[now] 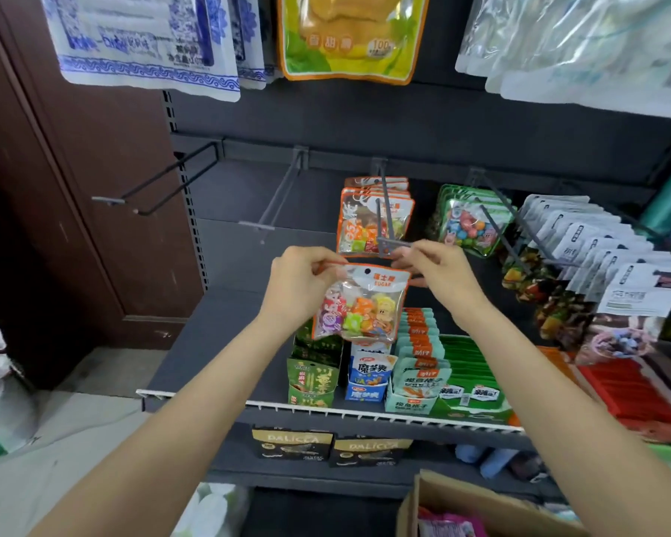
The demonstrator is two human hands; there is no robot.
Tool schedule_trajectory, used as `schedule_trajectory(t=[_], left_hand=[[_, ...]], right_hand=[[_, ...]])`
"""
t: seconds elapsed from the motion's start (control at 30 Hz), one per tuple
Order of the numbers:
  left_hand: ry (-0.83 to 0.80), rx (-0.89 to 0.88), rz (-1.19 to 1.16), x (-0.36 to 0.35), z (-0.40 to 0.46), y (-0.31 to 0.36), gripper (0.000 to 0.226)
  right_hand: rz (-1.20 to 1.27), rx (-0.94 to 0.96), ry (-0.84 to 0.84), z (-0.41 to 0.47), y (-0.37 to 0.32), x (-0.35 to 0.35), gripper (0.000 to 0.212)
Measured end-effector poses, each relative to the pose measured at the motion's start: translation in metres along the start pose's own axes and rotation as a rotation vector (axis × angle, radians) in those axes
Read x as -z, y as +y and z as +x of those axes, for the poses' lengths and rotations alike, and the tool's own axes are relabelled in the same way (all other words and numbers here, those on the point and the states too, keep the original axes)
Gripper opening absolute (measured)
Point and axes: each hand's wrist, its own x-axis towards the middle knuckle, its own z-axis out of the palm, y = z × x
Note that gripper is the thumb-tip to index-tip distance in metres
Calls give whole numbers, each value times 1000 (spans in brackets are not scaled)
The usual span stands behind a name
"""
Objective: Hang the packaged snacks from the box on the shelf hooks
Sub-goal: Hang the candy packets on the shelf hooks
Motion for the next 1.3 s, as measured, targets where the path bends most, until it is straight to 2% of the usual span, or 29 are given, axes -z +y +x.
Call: schedule_trajectory(t=[0.2,0.37,0.47,0.73,0.93,1.1,1.2,1.3], left_hand=[[9,78,-160,-7,-3,12,13],[47,113,-267,-11,-3,18,13],[102,102,-248,-13,-1,20,16],[153,46,-175,-15,0,19,13],[271,45,-212,-21,1,18,31],[304,6,-139,-35,11,5,24],[281,26,-122,-47,23,-2,37],[213,48,-80,-57,41,-6,55]], right_hand=[[161,94,-47,-36,-4,7,15],[72,266,109,-40,-6,2,32],[38,271,170,-39,-4,-1,33],[-153,295,184,-36,-2,-6,33],[-205,298,248,-29,0,-11,34],[-283,330,311,-11,6,-17,35],[-333,329,338,4,9,-20,39],[-373,299,293,21,15,-26,53]])
